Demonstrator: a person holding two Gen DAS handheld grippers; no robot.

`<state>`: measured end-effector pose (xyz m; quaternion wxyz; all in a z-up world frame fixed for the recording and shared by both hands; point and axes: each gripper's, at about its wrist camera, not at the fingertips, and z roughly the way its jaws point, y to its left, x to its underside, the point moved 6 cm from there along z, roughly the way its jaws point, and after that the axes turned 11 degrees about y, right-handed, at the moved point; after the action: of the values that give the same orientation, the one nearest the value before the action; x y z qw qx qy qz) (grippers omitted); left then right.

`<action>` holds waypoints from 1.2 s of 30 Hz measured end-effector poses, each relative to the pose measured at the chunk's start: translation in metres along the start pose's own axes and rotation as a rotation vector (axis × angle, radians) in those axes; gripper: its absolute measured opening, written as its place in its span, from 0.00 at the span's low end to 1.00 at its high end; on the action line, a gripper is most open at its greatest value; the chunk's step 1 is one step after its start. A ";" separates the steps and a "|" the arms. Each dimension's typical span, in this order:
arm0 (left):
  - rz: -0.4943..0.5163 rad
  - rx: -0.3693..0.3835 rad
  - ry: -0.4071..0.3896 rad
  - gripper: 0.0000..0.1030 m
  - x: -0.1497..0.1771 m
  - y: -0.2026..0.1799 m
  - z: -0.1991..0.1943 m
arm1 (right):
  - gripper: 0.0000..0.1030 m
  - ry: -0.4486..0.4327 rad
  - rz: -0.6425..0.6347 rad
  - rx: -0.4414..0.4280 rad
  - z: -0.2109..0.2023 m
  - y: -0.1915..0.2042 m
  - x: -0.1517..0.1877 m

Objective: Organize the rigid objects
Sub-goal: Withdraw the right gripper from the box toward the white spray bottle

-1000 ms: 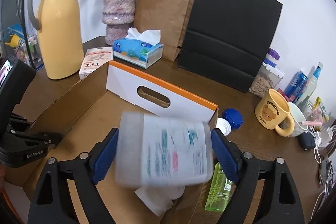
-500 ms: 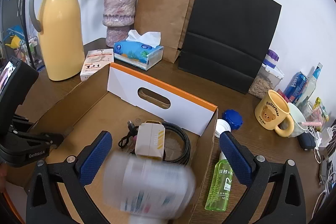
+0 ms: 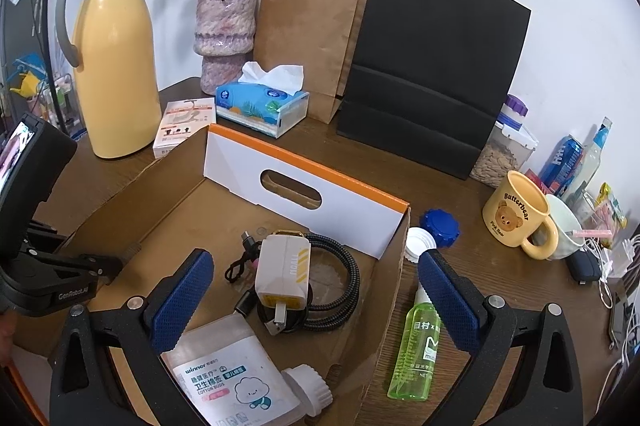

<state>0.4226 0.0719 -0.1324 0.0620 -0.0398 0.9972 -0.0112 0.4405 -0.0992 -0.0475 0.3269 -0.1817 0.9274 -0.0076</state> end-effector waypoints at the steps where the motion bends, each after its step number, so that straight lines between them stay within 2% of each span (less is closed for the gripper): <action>1: 0.000 0.000 0.000 0.04 0.000 0.000 0.000 | 1.00 -0.001 0.003 0.001 -0.001 -0.001 0.000; 12: 0.000 0.000 0.000 0.04 0.000 0.000 0.000 | 1.00 -0.016 0.040 0.018 -0.012 -0.019 0.007; 21: 0.000 0.000 0.000 0.04 0.000 0.000 0.000 | 1.00 -0.024 0.095 0.052 -0.025 -0.050 0.021; 36: 0.000 0.000 0.000 0.04 0.000 0.000 0.000 | 1.00 0.025 0.192 0.106 -0.038 -0.097 0.068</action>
<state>0.4228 0.0721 -0.1323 0.0619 -0.0398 0.9972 -0.0113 0.4009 -0.2174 -0.0460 0.3238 -0.0746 0.9428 -0.0274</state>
